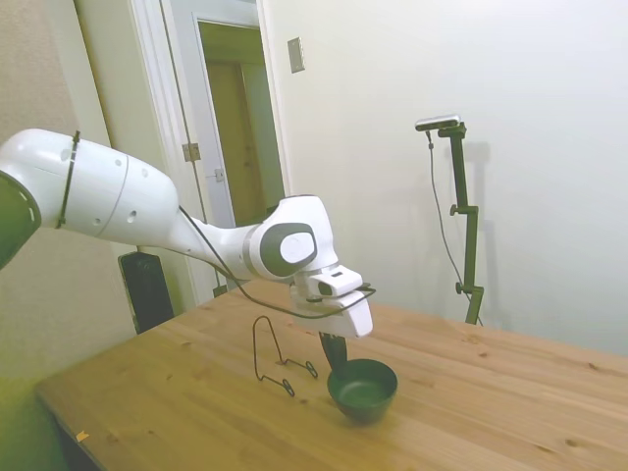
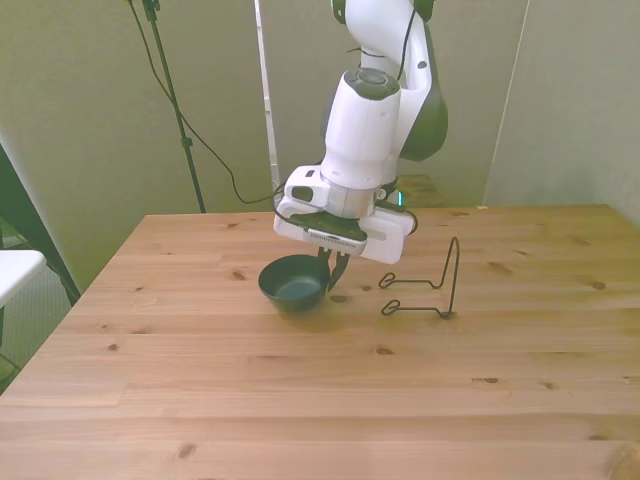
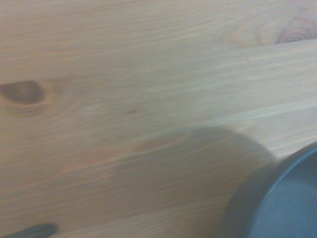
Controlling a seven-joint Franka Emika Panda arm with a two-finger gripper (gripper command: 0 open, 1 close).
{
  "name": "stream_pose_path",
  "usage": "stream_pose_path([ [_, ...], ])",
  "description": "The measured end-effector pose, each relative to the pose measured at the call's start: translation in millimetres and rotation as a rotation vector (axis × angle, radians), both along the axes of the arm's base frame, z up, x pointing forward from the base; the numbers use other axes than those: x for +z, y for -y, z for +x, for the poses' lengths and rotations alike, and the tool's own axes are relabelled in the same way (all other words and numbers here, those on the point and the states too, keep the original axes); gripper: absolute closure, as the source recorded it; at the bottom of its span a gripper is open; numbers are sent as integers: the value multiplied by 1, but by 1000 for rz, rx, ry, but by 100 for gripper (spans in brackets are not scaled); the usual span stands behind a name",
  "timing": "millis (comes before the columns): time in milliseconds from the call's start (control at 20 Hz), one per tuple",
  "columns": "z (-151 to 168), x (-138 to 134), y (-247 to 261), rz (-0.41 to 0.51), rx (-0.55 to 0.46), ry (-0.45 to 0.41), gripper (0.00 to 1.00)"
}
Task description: Load the bowl
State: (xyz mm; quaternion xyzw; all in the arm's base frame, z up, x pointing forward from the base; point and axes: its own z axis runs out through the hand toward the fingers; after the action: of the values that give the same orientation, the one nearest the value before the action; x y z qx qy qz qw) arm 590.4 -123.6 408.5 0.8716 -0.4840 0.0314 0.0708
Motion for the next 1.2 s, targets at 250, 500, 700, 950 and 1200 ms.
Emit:
stream_pose_path([
  [250, -27, 56, -32, 185, 76, 30, 100],
  [500, -40, 64, -24, 429, 121, 48, 100],
  [700, -48, 68, -6, 614, 141, 85, 100],
  [950, -47, 68, 1, 708, 140, 137, 100],
  [1200, -42, 57, 7, 855, 106, 195, 100],
])
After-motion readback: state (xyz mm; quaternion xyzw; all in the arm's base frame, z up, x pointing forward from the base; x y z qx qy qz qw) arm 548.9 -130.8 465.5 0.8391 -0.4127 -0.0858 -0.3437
